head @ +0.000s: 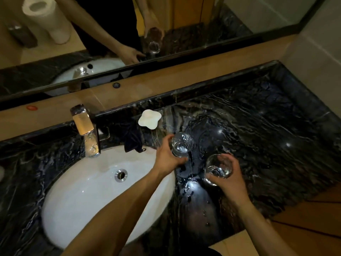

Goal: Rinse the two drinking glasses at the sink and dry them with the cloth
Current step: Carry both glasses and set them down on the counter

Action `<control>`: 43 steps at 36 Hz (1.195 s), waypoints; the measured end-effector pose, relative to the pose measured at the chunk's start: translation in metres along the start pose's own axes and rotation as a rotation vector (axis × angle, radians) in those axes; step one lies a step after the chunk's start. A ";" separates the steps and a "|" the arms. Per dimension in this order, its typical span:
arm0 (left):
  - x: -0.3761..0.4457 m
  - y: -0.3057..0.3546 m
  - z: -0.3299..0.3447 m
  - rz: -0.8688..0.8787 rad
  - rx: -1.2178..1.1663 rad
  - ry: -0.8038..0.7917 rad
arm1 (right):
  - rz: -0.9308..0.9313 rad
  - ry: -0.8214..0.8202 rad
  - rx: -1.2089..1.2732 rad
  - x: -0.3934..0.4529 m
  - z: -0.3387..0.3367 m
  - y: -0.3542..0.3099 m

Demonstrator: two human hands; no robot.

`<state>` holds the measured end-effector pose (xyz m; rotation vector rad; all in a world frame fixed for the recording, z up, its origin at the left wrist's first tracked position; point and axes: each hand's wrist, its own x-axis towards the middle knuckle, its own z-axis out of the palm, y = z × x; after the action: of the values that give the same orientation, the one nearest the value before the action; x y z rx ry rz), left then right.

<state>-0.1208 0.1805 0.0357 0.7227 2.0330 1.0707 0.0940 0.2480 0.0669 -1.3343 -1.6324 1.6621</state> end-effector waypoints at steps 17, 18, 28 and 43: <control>-0.031 0.020 0.033 -0.050 -0.161 0.218 | 0.002 -0.048 0.058 -0.038 -0.038 0.002; -0.041 0.022 0.032 -0.058 -0.174 0.223 | -0.007 -0.064 0.049 -0.040 -0.041 0.001; -0.173 0.006 0.031 -0.006 -0.276 0.339 | -0.091 -0.299 0.021 -0.075 -0.071 0.002; -0.365 -0.032 0.001 -0.109 -0.399 0.544 | -0.238 -0.758 -0.214 -0.160 -0.013 -0.006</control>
<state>0.0891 -0.1047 0.1290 0.1143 2.1528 1.6747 0.1720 0.1200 0.1257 -0.5520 -2.3268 2.0103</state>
